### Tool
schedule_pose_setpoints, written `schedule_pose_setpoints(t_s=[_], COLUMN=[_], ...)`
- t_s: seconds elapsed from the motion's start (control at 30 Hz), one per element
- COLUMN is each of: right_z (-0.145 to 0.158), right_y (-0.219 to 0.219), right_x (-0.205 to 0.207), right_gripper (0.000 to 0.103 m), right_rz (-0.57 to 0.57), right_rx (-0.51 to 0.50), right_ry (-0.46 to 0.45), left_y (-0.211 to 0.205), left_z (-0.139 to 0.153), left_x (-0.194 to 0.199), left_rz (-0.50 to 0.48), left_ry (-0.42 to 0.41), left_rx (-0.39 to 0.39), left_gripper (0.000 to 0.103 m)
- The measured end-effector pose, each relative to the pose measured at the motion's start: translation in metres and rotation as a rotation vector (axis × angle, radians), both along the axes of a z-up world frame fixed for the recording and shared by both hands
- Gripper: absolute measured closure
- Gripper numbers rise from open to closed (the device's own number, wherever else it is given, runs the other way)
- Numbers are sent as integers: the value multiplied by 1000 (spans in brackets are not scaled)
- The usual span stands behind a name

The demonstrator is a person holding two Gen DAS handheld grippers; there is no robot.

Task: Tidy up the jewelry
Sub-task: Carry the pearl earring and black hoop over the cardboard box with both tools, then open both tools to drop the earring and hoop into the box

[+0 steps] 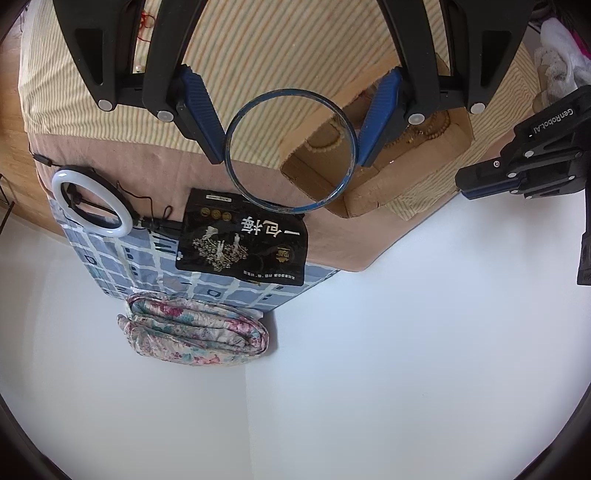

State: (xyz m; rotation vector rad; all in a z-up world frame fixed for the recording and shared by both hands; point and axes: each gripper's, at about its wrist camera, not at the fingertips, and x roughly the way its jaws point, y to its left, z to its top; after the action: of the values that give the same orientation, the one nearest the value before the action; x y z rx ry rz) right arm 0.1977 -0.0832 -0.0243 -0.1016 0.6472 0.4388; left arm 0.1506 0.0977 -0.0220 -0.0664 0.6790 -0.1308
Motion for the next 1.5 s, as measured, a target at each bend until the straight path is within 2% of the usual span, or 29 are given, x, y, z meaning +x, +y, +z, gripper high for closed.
schedule_pose_setpoints(t_s=[0.4,0.7,1.07,1.5], right_z=[-16,-40,-62,-69], right_y=[35,62,74,80], right_x=[36,60,75,77], right_gripper=[29,29,29,26], right_rz=[37,68,74,82], right_rx=[3,-9,-15,-20], right_ry=[21,53,95,103], left_y=[24,36,47,48], left_z=[-7,-21,-38,-43], left_x=[6,11,16,17], left_rz=[58,74,94,91], left_ry=[-7,24,69,97], left_rx=[23,33,36,30], left_gripper=[96,96,96,96])
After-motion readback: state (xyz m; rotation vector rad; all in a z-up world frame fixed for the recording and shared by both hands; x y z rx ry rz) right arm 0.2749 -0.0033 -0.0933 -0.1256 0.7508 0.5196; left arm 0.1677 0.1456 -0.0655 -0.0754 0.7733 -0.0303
